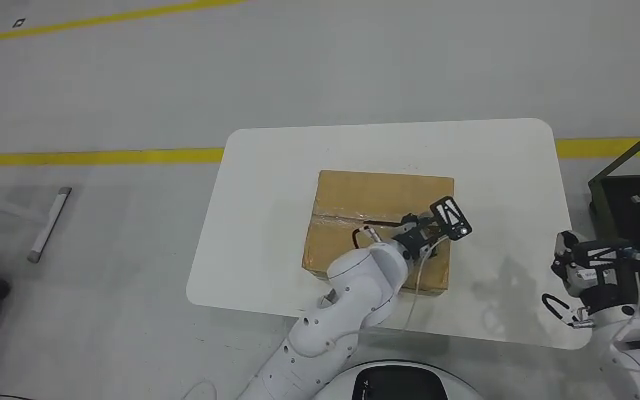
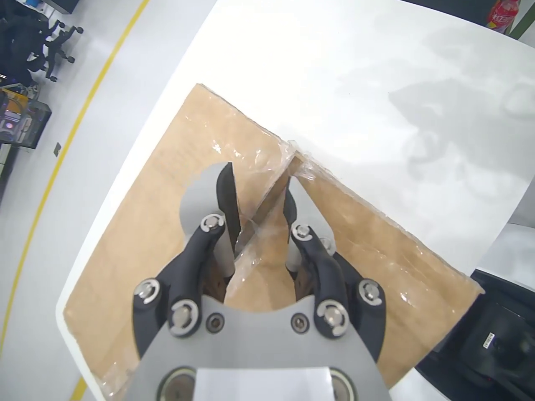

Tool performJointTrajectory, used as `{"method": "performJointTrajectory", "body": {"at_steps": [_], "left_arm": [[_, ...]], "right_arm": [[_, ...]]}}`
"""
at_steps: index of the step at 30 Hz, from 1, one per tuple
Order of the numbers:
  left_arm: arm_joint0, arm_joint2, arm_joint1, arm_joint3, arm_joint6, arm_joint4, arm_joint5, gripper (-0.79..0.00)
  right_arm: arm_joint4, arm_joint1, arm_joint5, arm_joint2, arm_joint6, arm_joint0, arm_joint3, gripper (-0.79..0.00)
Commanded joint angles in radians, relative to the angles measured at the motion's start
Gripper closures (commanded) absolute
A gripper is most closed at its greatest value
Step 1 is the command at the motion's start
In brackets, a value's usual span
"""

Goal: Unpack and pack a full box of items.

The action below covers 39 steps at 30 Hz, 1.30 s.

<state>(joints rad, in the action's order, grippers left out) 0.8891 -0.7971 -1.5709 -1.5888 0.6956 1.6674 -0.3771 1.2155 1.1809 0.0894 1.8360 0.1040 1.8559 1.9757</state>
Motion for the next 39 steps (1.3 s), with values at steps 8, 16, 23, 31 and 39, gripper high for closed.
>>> {"method": "performJointTrajectory", "body": {"at_steps": [8, 16, 23, 31, 39], "left_arm": [[0.013, -0.019, 0.001, -0.011, -0.011, 0.015, 0.008, 0.000], [0.064, -0.105, 0.012, -0.095, -0.104, -0.047, 0.038, 0.000], [0.128, -0.245, 0.032, -0.146, -0.204, -0.159, 0.040, 0.000], [0.175, -0.359, 0.052, -0.170, -0.261, -0.248, -0.006, 0.000], [0.178, -0.421, 0.069, -0.191, -0.275, -0.232, -0.024, 0.000]], "right_arm": [[0.013, 0.003, 0.008, -0.008, 0.008, -0.011, 0.005, 0.000], [-0.033, 0.005, 0.036, -0.014, 0.019, -0.029, 0.052, 0.000], [-0.169, 0.007, 0.111, -0.032, 0.061, -0.059, 0.116, 0.000], [-0.185, 0.003, 0.263, -0.143, 0.114, -0.118, 0.163, 0.000], [-0.026, 0.003, 0.255, -0.268, 0.151, -0.163, 0.095, 0.000]]}}
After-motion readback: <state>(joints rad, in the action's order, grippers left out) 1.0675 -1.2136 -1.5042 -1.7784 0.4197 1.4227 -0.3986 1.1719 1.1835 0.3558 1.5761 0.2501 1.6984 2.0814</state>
